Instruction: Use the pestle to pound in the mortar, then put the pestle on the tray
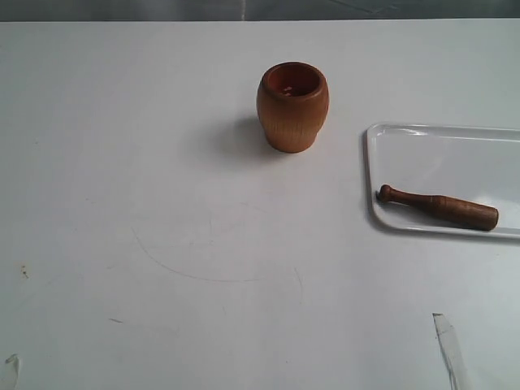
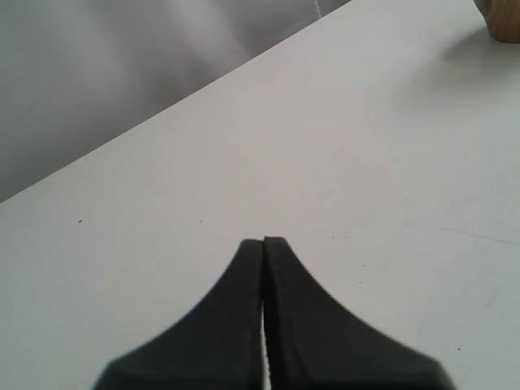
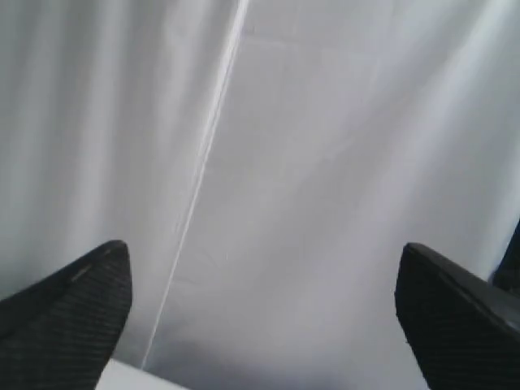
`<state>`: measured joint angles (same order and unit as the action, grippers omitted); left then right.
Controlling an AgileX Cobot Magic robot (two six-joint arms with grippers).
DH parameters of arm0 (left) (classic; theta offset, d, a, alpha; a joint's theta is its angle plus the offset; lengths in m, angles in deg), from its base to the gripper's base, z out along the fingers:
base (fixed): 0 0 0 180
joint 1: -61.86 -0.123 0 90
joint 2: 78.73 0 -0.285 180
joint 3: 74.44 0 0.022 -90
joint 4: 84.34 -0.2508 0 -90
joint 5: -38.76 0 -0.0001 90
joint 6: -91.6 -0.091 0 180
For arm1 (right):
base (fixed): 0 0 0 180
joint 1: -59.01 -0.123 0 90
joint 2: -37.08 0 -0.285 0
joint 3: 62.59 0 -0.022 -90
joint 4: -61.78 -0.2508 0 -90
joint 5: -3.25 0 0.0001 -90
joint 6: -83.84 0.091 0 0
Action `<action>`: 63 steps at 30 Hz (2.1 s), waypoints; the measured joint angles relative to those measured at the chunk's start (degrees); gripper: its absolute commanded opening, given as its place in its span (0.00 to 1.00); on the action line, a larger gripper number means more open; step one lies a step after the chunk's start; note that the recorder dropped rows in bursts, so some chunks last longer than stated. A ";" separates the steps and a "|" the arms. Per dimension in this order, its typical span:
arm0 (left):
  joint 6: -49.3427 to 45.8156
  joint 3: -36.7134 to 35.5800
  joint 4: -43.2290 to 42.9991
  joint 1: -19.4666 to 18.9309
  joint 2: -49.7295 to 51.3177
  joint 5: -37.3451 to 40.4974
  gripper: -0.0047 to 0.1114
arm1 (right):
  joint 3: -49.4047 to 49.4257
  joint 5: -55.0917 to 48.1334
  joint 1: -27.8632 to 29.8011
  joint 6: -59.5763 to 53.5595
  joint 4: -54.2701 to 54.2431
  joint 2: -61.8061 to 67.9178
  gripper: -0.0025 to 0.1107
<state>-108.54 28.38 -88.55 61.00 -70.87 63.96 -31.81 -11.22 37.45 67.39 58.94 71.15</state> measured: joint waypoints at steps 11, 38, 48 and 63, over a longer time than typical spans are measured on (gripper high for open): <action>0.00 0.00 0.00 0.00 0.00 0.00 0.04 | 4.40 -4.43 0.00 0.00 -2.20 -24.81 0.59; 0.00 0.00 0.00 0.00 0.00 0.00 0.04 | 31.01 -10.10 0.00 -7.18 -23.78 -26.12 0.02; 0.00 0.00 0.00 0.00 0.00 0.00 0.04 | 46.15 3.19 0.00 -17.12 -22.58 -26.05 0.02; 0.00 0.00 0.00 0.00 0.00 0.00 0.04 | 46.28 -0.62 18.60 -17.83 -17.84 -26.15 0.02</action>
<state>-108.54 28.38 -88.55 61.00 -70.87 63.96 14.47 -11.84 56.05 49.56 41.10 45.00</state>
